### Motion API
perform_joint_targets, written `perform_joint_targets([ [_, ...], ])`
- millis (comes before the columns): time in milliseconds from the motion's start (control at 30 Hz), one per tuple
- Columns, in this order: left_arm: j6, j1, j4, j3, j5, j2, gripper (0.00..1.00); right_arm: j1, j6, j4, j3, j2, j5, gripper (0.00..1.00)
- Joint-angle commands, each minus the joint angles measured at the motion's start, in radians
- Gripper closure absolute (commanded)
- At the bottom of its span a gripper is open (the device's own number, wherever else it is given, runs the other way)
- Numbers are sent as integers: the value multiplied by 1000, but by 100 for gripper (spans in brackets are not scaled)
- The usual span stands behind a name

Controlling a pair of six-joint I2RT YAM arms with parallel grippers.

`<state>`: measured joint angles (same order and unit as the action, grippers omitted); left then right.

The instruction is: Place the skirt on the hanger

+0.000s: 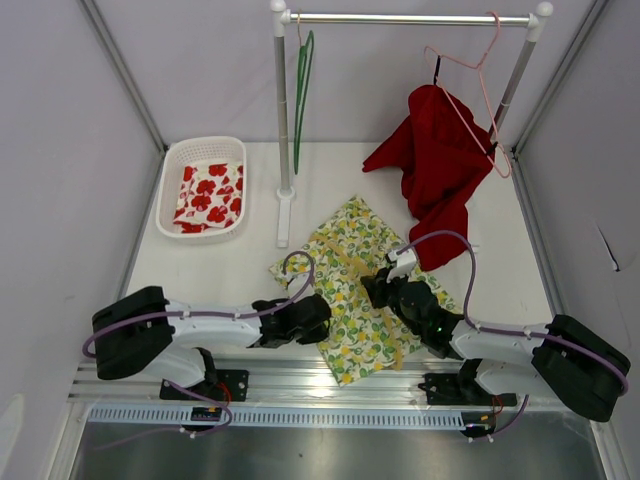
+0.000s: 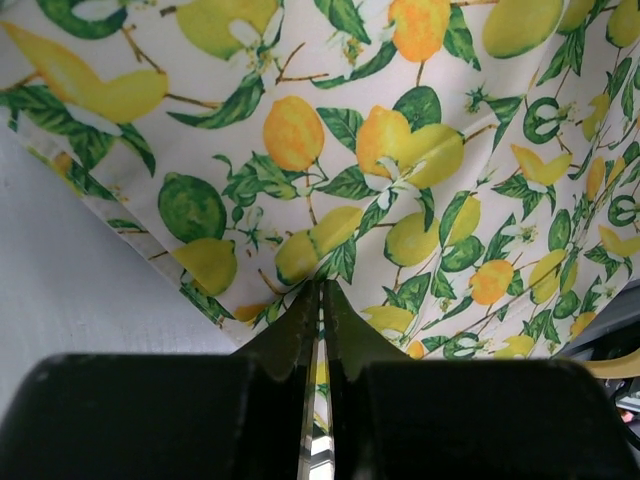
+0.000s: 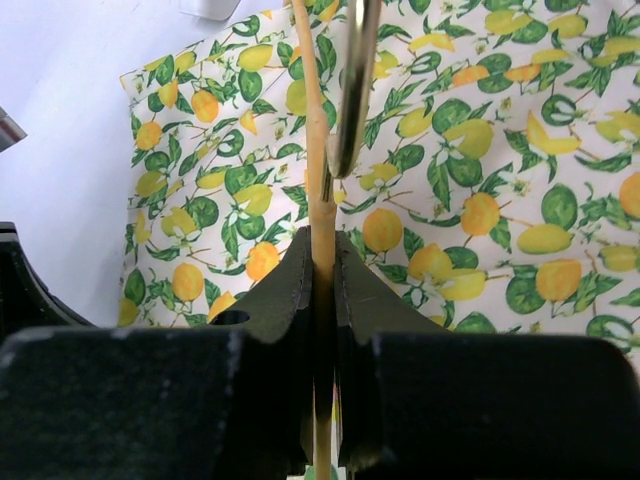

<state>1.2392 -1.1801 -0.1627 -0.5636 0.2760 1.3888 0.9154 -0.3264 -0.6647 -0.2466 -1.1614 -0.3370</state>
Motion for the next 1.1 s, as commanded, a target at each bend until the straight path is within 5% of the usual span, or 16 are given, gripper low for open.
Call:
perform_joint_targets([
  [0,17,-10,-90,54,-43,-14,91,-13,90,24,-16,-14,-103,100],
  [467,22,-15,-51,80,-74,-28,93,14,81,-1,-80,-104,-160,100],
  [633,3,-4,-57,53,-57,-46,87,28,58,43,-27,-15,-165,100],
  [900,-196,14,-188,-118,55,-212,52,28,72,236,-45,198,-125,100],
  [1067,-312,14,-284,-251,124,-303,48,28,81,321,-89,300,-93,100],
])
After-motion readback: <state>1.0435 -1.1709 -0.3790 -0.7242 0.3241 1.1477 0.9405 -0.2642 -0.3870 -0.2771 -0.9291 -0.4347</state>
